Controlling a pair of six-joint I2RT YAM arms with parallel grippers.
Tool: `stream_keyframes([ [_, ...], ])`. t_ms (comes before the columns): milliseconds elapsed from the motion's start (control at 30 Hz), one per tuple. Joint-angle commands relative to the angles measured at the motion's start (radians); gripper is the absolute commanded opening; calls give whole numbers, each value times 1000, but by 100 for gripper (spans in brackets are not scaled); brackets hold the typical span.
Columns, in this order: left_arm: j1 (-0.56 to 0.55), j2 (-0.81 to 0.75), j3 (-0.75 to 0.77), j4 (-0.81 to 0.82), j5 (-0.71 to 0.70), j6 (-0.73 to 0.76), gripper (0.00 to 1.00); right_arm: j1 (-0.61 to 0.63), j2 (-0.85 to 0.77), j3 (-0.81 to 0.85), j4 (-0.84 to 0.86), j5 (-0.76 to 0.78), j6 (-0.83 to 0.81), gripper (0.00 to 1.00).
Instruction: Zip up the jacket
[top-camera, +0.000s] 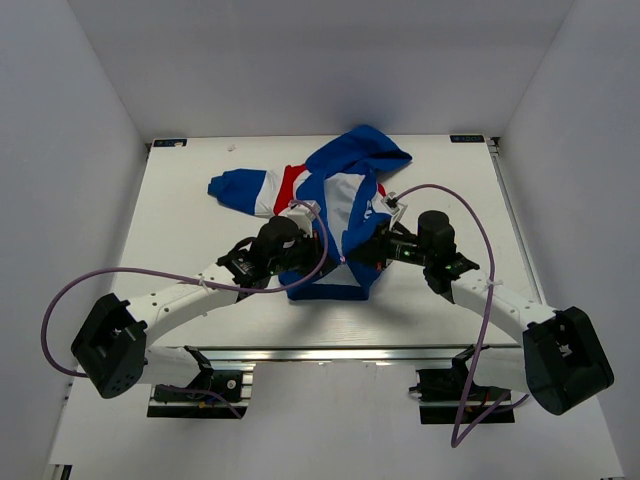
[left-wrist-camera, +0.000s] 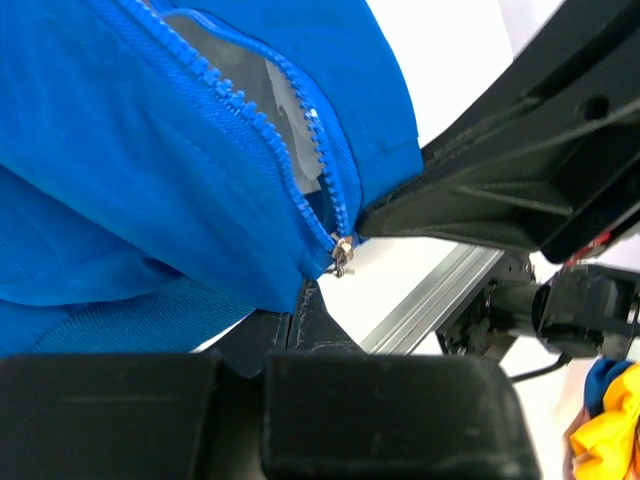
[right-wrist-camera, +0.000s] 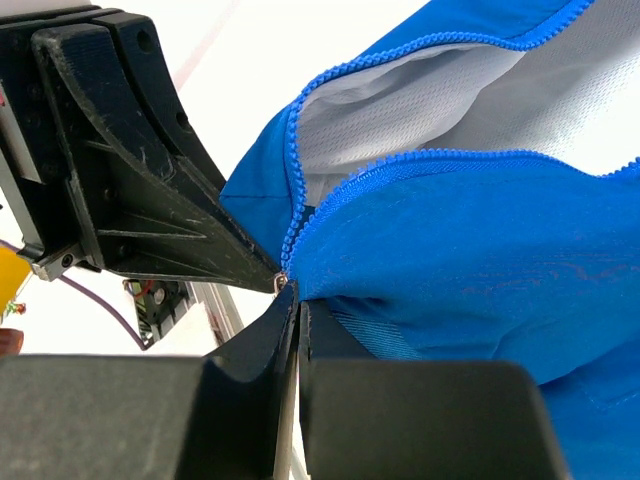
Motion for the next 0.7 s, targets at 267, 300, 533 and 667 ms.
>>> stream_keyframes([
  [267,-3,-30,13,-112,140,130,0,-10,-13,26,52,-12,-15,0],
  [300,-3,-32,15,-120,148,143,0,-12,-11,31,49,-18,-15,0],
  [533,-2,-52,13,-157,137,172,0,-12,2,59,-2,-58,-39,0],
  [667,-2,-38,42,-178,71,128,9,-13,-5,52,-45,-78,-48,0],
])
